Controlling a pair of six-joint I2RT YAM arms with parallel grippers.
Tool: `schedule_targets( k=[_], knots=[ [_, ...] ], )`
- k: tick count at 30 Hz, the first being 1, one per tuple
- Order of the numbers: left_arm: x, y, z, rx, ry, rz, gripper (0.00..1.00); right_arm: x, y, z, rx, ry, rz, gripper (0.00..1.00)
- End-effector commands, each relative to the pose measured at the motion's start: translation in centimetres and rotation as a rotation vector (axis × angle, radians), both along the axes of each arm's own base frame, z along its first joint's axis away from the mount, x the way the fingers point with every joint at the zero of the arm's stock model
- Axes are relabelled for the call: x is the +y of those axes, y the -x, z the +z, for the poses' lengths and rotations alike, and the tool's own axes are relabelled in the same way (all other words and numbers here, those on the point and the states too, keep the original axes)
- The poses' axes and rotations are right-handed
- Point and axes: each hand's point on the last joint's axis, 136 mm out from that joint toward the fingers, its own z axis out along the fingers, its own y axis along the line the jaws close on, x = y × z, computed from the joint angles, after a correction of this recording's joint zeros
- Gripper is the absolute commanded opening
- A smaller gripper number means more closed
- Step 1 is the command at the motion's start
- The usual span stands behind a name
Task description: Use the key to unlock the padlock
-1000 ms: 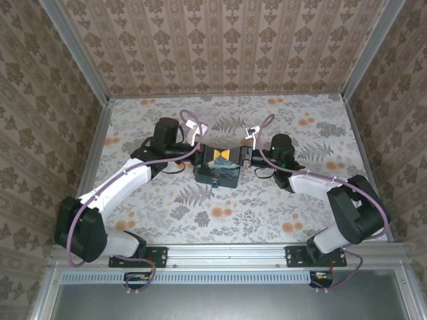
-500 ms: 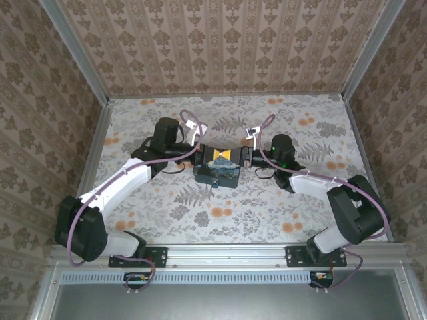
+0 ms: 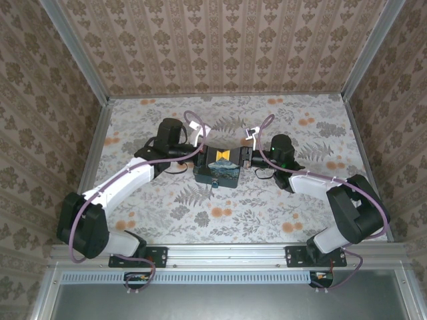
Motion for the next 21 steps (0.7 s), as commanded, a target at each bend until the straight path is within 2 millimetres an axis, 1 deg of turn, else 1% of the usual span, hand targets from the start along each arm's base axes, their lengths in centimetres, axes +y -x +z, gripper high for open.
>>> schedule_targets(
  k=[1, 3, 10, 14, 21],
  knots=[
    [-0.6, 0.0, 0.3, -0.008, 0.011, -0.021, 0.0, 0.6, 0.6, 1.5, -0.059, -0.029, 0.046, 0.15],
    [-0.7, 0.0, 0.3, -0.011, 0.009, -0.018, 0.0, 0.6, 0.7, 1.3, -0.055, -0.026, 0.048, 0.14],
    [-0.3, -0.4, 0.2, -0.019, -0.004, 0.013, 0.0, 0.2, 0.9, 0.8, -0.048, -0.019, 0.039, 0.14],
    [-0.2, -0.5, 0.3, -0.024, -0.007, 0.02, 0.0, 0.0, 1.1, 0.6, -0.045, -0.016, 0.037, 0.18],
    [-0.1, -0.5, 0.2, -0.022, -0.01, 0.023, 0.0, -0.1, 1.0, 0.4, -0.042, -0.014, 0.03, 0.19]
  ],
)
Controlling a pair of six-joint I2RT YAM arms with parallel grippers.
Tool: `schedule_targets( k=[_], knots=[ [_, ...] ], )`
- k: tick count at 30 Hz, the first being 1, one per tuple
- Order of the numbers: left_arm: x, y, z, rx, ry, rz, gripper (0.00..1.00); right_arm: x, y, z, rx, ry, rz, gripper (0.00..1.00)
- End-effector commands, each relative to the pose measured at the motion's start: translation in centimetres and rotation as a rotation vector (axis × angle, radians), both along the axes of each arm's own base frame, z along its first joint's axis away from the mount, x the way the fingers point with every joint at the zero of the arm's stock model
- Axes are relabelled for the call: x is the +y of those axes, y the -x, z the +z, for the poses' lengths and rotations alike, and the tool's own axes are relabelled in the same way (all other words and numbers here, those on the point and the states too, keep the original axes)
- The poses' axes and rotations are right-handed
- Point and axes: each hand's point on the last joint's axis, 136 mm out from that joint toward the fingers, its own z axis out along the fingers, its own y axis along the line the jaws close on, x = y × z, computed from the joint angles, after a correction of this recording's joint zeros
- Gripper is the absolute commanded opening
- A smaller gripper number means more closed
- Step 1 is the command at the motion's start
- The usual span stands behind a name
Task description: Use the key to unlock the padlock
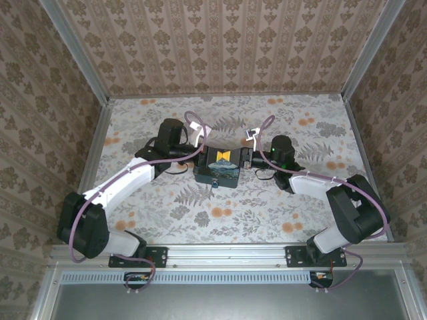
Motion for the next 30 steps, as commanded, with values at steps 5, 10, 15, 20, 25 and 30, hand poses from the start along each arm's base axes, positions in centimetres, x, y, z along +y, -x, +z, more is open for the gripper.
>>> schedule_targets(
  k=[5, 10, 15, 20, 25, 30],
  knots=[
    [0.0, -0.4, 0.4, -0.021, -0.003, 0.018, 0.0, -0.2, 0.9, 0.8, -0.048, -0.016, 0.028, 0.21],
    [0.1, -0.4, 0.4, -0.023, -0.004, 0.021, 0.0, -0.4, 1.0, 0.6, -0.045, -0.013, 0.021, 0.16],
    [0.1, -0.4, 0.3, -0.023, -0.003, 0.017, 0.0, -0.5, 0.9, 0.5, -0.044, -0.013, 0.015, 0.14],
    [0.0, -0.2, 0.2, -0.017, -0.001, 0.011, 0.0, -0.6, 0.8, 0.9, -0.055, -0.017, 0.011, 0.12],
    [0.0, -0.1, 0.1, -0.013, 0.0, 0.004, 0.0, -0.5, 0.6, 1.3, -0.058, -0.02, 0.011, 0.2],
    [-0.1, 0.0, 0.1, -0.012, 0.0, 0.002, 0.0, -0.4, 0.3, 1.5, -0.061, -0.022, 0.011, 0.21]
  ],
)
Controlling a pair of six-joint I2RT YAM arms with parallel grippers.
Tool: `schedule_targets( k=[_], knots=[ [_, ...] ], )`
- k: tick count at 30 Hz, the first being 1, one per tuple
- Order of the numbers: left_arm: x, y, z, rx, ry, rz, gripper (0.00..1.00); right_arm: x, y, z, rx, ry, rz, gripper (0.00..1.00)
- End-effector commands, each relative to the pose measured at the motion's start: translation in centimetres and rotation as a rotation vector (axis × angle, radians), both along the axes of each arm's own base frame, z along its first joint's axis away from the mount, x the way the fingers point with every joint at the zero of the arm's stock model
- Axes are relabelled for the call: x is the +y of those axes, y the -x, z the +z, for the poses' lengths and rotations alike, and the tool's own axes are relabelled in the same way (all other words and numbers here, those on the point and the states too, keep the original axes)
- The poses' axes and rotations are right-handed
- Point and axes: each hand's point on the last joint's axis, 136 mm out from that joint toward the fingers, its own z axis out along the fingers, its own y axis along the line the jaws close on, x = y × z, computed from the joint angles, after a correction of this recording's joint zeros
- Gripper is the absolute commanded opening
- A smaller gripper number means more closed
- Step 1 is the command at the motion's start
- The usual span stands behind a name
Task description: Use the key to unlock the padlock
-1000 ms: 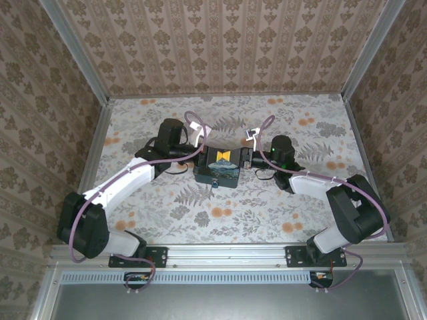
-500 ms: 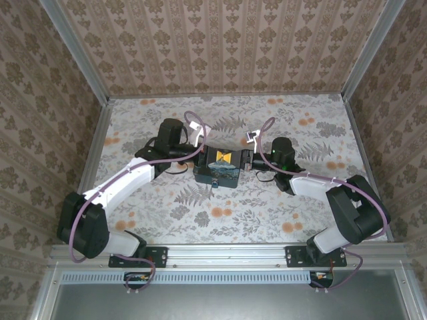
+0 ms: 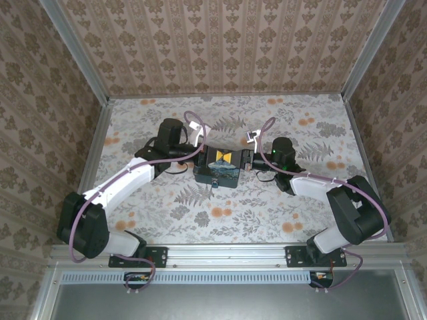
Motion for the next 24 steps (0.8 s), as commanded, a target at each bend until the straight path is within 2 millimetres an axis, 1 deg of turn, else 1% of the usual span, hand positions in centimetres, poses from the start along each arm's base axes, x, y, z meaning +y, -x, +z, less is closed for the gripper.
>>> schedule_targets(
  k=[1, 14, 24],
  knots=[
    [-0.16, 0.2, 0.19, -0.006, 0.007, -0.01, 0.0, 0.0, -0.01, 2.07, -0.068, -0.026, 0.015, 0.2],
    [-0.58, 0.49, 0.03, 0.0, 0.006, -0.026, 0.0, 0.16, -0.28, 2.42, -0.073, -0.027, 0.017, 0.22],
    [-0.68, 0.46, -0.23, 0.0, -0.003, -0.021, 0.0, 0.03, -0.18, 2.13, -0.068, -0.022, 0.016, 0.19]
  ],
)
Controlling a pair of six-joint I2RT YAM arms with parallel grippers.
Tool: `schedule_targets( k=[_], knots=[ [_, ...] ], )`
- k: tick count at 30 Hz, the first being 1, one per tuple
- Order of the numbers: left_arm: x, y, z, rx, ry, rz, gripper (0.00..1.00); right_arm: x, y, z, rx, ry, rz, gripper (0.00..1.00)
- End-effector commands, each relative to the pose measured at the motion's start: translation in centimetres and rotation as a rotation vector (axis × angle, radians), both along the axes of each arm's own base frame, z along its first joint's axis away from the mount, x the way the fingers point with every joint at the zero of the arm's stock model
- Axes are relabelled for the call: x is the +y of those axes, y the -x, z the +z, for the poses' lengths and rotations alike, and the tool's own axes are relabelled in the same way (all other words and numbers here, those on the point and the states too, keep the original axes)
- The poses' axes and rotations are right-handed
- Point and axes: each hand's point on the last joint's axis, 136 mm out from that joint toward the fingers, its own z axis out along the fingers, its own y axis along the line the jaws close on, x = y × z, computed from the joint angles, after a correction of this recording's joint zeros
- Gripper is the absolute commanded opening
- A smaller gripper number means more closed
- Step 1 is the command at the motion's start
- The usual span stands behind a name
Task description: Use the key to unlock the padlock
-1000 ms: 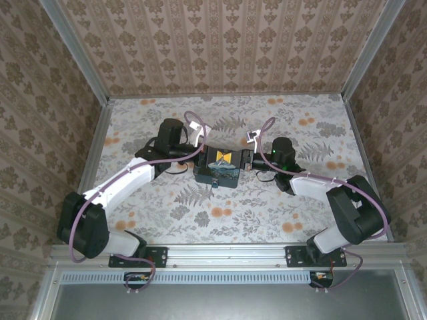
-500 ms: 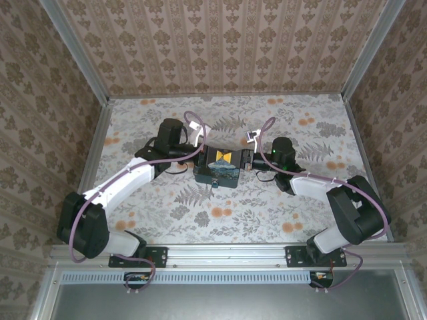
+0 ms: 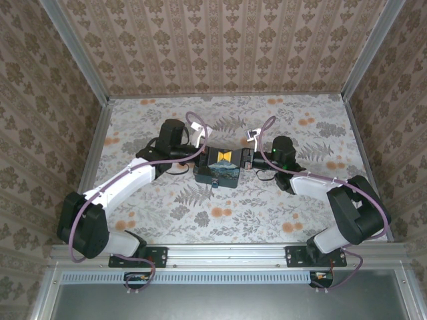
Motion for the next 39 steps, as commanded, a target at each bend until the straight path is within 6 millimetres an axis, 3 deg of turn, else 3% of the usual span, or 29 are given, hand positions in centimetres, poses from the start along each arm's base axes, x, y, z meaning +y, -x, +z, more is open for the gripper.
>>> schedule_targets(
  k=[1, 22, 29, 33, 34, 36, 39],
  knots=[
    [-0.2, -0.1, -0.2, 0.0, -0.004, -0.003, 0.0, 0.0, 0.1, 1.6, -0.059, -0.018, 0.019, 0.19],
    [0.0, -0.4, -0.2, -0.008, -0.012, 0.019, 0.0, -0.6, 0.4, 0.7, -0.043, -0.009, 0.009, 0.19],
    [0.1, -0.5, -0.2, -0.012, -0.012, 0.025, 0.0, -0.7, 0.6, 0.4, -0.039, -0.007, 0.009, 0.0],
    [0.1, -0.6, -0.2, -0.01, -0.013, 0.031, 0.0, -0.8, 0.7, 0.5, -0.044, -0.01, 0.009, 0.0],
    [0.3, -0.8, -0.2, -0.011, -0.014, 0.047, 0.03, -0.8, 0.7, 0.6, -0.044, -0.01, 0.005, 0.0],
    [0.9, -1.5, 0.2, -0.019, 0.005, 0.102, 0.34, -1.0, 0.6, 0.5, -0.044, -0.008, -0.007, 0.0],
    [2.6, -2.5, 1.2, -0.036, 0.045, 0.198, 0.58, -1.3, 0.7, 0.4, -0.041, -0.005, -0.021, 0.0]
  ],
)
